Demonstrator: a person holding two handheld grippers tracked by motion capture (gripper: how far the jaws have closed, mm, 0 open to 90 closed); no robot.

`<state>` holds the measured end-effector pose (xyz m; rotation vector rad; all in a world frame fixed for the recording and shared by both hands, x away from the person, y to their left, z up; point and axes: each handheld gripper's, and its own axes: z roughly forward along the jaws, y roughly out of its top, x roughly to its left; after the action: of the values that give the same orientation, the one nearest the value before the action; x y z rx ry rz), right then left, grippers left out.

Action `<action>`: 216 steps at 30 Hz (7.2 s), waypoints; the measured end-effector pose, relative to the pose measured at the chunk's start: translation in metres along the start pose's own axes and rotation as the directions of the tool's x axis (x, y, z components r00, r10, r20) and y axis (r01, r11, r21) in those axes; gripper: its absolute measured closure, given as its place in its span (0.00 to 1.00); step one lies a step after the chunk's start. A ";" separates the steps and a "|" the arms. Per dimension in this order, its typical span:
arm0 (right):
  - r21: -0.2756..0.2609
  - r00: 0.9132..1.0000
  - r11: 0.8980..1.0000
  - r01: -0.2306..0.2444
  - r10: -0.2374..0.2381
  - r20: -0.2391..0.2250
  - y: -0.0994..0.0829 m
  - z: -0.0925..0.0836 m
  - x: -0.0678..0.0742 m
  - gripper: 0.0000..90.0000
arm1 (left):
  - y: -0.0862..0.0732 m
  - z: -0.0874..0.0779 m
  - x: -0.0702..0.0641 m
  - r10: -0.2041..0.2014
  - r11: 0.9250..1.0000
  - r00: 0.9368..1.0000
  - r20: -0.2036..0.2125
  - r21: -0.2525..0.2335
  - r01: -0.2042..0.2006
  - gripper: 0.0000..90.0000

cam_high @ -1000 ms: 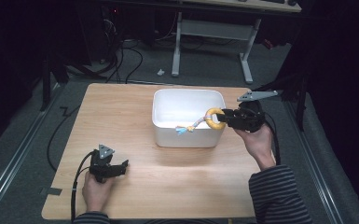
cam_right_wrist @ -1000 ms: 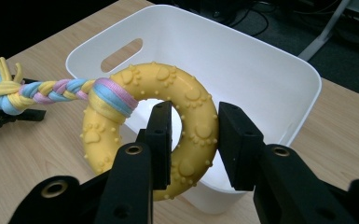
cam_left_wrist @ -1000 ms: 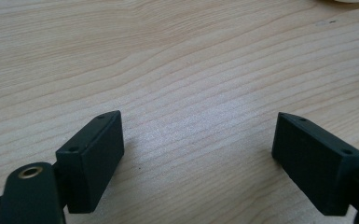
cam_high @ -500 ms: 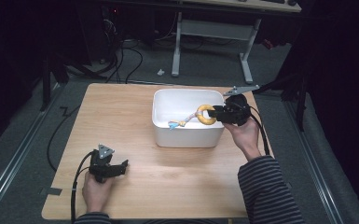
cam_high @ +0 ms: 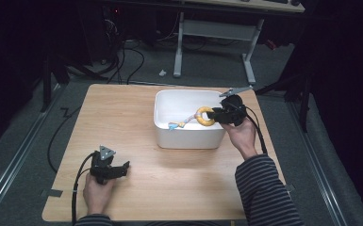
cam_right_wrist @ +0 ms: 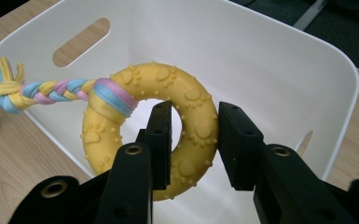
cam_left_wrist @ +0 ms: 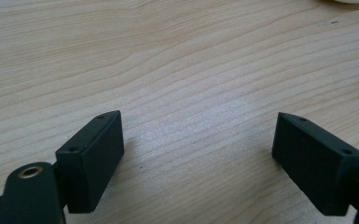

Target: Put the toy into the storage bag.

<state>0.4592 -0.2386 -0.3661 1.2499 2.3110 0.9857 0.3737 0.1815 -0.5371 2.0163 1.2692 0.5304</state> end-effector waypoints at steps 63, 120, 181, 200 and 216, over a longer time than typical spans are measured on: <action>0.043 0.999 0.999 -0.022 0.020 0.033 -0.015 0.004 0.004 0.59 | 0.000 0.000 0.001 -0.001 1.000 1.000 0.002 0.000 0.001 0.19; -0.128 0.995 0.989 -0.074 0.082 0.058 -0.059 -0.101 -0.012 0.54 | 0.000 0.000 0.000 0.002 1.000 1.000 0.000 0.000 -0.002 0.19; -0.186 0.980 0.966 -0.182 0.193 0.048 -0.165 -0.086 -0.010 0.56 | 0.000 0.000 0.000 0.003 1.000 1.000 -0.001 0.001 -0.003 0.19; -0.145 0.980 0.972 -0.186 0.194 0.046 -0.172 -0.058 -0.006 0.56 | 0.000 0.000 0.000 0.004 1.000 1.000 -0.001 0.002 -0.004 0.19; -0.118 0.976 0.972 -0.203 0.210 0.050 -0.181 -0.040 -0.008 0.56 | 0.000 0.000 0.000 0.004 1.000 1.000 -0.001 0.001 -0.004 0.19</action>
<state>0.3325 -0.3292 -0.4669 1.4751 2.0789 1.1111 0.3736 0.1813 -0.5371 2.0201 1.2673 0.5324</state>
